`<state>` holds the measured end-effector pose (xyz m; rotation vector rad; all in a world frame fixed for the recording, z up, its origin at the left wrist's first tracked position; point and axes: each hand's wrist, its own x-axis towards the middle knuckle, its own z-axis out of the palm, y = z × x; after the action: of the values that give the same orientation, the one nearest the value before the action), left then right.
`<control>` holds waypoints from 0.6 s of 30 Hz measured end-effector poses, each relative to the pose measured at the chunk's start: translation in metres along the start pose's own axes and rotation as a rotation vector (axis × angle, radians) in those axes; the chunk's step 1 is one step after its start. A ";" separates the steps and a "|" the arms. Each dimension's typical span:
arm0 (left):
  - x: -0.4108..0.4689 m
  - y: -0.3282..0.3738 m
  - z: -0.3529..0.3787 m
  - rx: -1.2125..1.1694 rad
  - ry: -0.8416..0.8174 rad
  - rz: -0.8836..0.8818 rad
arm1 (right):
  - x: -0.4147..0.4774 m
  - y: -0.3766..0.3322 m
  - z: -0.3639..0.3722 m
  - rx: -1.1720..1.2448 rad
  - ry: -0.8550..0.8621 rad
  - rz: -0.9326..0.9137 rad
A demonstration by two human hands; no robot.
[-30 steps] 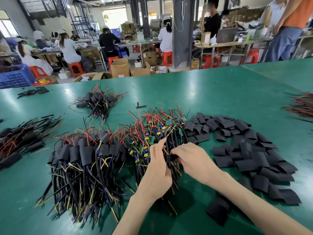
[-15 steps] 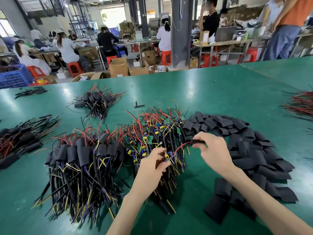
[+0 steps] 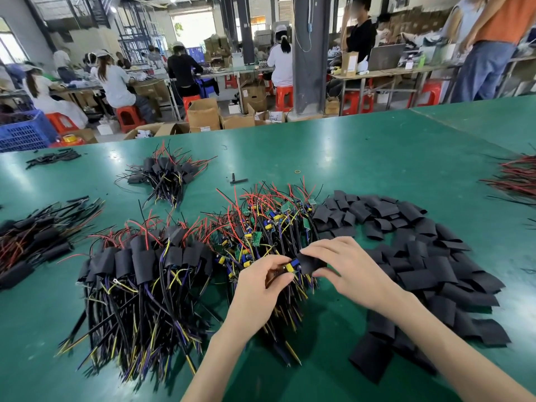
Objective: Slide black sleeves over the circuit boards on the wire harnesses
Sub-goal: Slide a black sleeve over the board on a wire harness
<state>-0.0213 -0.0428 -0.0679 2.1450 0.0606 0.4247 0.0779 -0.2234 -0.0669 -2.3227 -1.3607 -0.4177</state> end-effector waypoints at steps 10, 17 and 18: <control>0.002 -0.004 -0.003 0.049 -0.001 0.040 | -0.002 0.001 0.000 0.322 -0.055 0.165; 0.001 -0.004 -0.004 0.057 -0.012 0.026 | -0.001 0.000 0.001 0.453 -0.057 0.209; 0.000 -0.004 -0.003 0.033 -0.010 0.005 | -0.001 -0.001 0.002 0.440 -0.051 0.205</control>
<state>-0.0216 -0.0386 -0.0695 2.1798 0.0576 0.4186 0.0766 -0.2230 -0.0689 -2.0821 -1.0886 0.0076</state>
